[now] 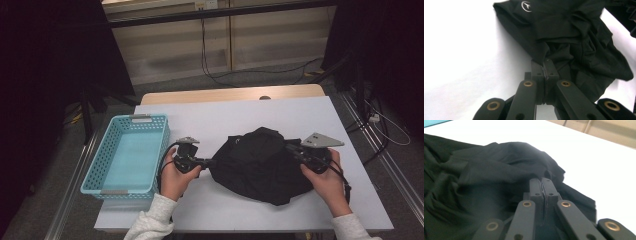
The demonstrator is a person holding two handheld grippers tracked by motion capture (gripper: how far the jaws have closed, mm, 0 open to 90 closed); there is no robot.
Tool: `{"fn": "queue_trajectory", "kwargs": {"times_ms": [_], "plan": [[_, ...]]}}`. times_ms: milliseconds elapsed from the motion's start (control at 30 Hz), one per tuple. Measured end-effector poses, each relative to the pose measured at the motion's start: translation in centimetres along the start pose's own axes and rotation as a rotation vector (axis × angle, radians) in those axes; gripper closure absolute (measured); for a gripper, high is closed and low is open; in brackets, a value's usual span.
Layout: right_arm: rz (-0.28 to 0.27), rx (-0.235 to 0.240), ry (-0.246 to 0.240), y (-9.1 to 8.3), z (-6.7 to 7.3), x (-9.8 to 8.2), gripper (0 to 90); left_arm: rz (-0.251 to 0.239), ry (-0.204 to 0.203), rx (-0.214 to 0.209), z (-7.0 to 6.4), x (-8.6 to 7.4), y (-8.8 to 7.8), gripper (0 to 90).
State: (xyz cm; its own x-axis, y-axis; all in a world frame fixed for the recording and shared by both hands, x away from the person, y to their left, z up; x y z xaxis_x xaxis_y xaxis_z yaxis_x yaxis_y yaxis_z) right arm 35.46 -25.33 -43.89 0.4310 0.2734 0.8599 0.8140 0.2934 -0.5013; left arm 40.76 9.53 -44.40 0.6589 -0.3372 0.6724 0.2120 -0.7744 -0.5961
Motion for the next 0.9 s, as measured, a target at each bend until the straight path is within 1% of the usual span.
{"fn": "queue_trajectory", "kwargs": {"times_ms": [33,67,100,133,167,200,233,267,300,367,400,433,467,500,533,567,600,633,667,733,767,800,833,867,900], "plan": [[-0.005,-0.025,0.012,-0.8,-0.9,-0.2,88.8,-0.006,-0.002,0.015,0.2,0.1,-0.3,89.8],[-0.005,-0.025,0.012,-0.8,-0.9,-0.2,88.8,-0.013,-0.003,0.024,0.4,0.2,-0.7,89.8],[-0.006,-0.049,0.027,-1.5,-1.8,-0.4,88.8,-0.02,-0.003,0.051,0.7,0.4,-1.4,89.8],[-0.006,-0.049,0.027,-1.5,-1.8,-0.4,88.8,-0.02,-0.003,0.051,0.7,0.4,-1.4,89.8],[-0.002,-0.063,0.024,-1.9,-2.2,-0.5,88.8,-0.026,-0.005,0.058,0.9,0.5,-1.7,89.8],[0.001,-0.073,0.021,-2.2,-2.6,-0.8,88.8,-0.034,-0.014,0.055,1.0,0.6,-2.0,89.8],[0.021,-0.082,0.034,-2.6,-3.2,-1.4,88.7,-0.036,-0.013,0.063,1.1,0.7,-2.2,89.8],[0.021,-0.082,0.034,-2.6,-3.2,-1.4,88.7,-0.033,-0.01,0.073,1.2,0.7,-2.3,89.8],[0.041,-0.078,0.026,-2.5,-3.3,-1.8,88.4,-0.033,-0.013,0.07,1.2,0.7,-2.2,89.8],[0.067,-0.037,0.027,-2.3,-3.0,-2.2,85.8,-0.021,-0.013,0.073,1.3,0.5,-1.8,89.8],[0.074,-0.031,0.007,-2.2,-2.7,-2.1,82.4,-0.015,-0.017,0.069,1.4,0.5,-1.7,89.8],[0.077,-0.01,-0.01,-2.0,-2.1,-1.8,77.1,-0.014,-0.022,0.068,1.4,0.4,-1.4,89.7],[0.077,-0.004,-0.015,-1.9,-1.8,-1.6,74.5,0.001,-0.02,0.072,1.4,0.3,-1.4,89.7],[0.075,-0.003,-0.022,-1.9,-1.6,-1.4,72.4,0.005,-0.021,0.074,1.4,0.2,-1.2,89.7],[0.075,-0.003,-0.022,-1.9,-1.6,-1.4,72.4,0.011,-0.024,0.07,1.5,0.1,-1.2,89.7],[0.065,0.016,-0.035,-1.8,-1.1,-0.9,67.1,0.016,-0.025,0.072,1.6,0.0,-1.1,89.7],[0.065,0.016,-0.035,-1.8,-1.1,-0.9,67.1,0.02,-0.024,0.074,1.6,0.0,-1.1,89.7],[0.06,0.017,-0.041,-1.8,-0.9,-0.7,63.3,0.022,-0.025,0.074,1.6,-0.1,-1.0,89.7],[0.054,0.019,-0.043,-1.8,-0.7,-0.5,61.3,0.02,-0.028,0.074,1.6,-0.2,-1.0,89.7],[0.044,0.04,-0.048,-1.7,-0.3,-0.2,56.8,0.023,-0.028,0.072,1.6,-0.3,-1.0,89.6],[0.033,0.055,-0.051,-1.5,0.0,0.1,52.2,0.024,-0.025,0.074,1.6,-0.3,-1.1,89.5],[0.033,0.055,-0.051,-1.5,0.0,0.1,52.2,0.017,-0.028,0.075,1.6,-0.3,-1.1,89.5],[0.027,0.07,-0.049,-1.3,0.2,0.3,46.5,0.017,-0.024,0.075,1.7,-0.3,-1.3,89.3],[0.027,0.07,-0.049,-1.3,0.2,0.3,46.5,0.016,-0.025,0.078,1.7,-0.4,-1.3,89.3],[0.022,0.082,-0.046,-1.1,0.5,0.6,42.8,0.025,-0.027,0.076,1.7,-0.5,-1.5,89.5]]}}
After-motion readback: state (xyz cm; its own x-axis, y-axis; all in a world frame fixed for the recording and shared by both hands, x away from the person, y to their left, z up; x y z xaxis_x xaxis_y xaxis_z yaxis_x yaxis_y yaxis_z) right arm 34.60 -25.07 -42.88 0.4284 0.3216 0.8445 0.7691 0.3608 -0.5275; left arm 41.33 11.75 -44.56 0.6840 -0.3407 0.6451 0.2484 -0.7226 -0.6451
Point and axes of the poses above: each handheld gripper's, and its own axes: y roughly forward along the jaws, x roughly out of its top, z roughly to its left, the point moved 3 cm from there along y, roughly forward along the jaws, and after that the axes turned 4 degrees about -x, right-handed, at the moved point
